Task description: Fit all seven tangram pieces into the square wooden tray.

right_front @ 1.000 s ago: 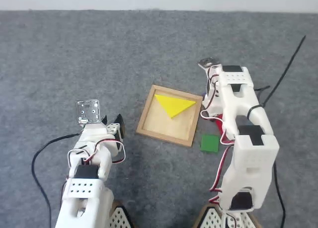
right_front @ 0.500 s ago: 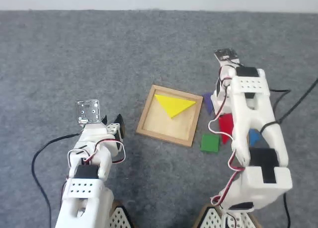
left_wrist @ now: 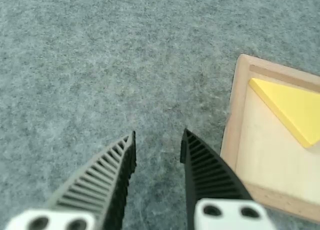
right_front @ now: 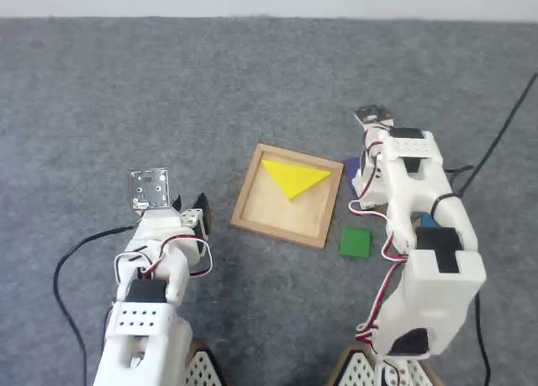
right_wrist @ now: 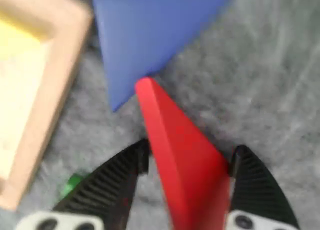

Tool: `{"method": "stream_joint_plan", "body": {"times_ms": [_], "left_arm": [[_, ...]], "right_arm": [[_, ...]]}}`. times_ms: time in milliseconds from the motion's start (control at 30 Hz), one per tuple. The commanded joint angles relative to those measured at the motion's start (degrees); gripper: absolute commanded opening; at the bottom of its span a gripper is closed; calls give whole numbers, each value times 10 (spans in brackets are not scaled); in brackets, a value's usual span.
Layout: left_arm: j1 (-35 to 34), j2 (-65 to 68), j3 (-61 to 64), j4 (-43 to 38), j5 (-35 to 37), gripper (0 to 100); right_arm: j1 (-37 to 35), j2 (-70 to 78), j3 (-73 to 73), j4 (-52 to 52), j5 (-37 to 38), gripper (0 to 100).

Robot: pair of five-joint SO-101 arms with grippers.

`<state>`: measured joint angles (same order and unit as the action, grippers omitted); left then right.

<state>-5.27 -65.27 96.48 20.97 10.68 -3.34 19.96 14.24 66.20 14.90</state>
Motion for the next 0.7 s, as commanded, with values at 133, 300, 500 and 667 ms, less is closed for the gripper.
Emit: {"method": "stream_joint_plan", "body": {"times_ms": [133, 300, 500, 667], "left_arm": [[-4, -8, -7, 4, 4, 145], [-4, -8, -7, 4, 4, 145], [-4, -8, -7, 4, 4, 145], [-4, -8, -7, 4, 4, 145]], "right_arm": [[7, 30, -37, 11, 4, 193], [7, 29, -37, 11, -18, 98], [8, 23, -42, 11, -28, 8], [6, -28, -40, 26, -59, 8]]}}
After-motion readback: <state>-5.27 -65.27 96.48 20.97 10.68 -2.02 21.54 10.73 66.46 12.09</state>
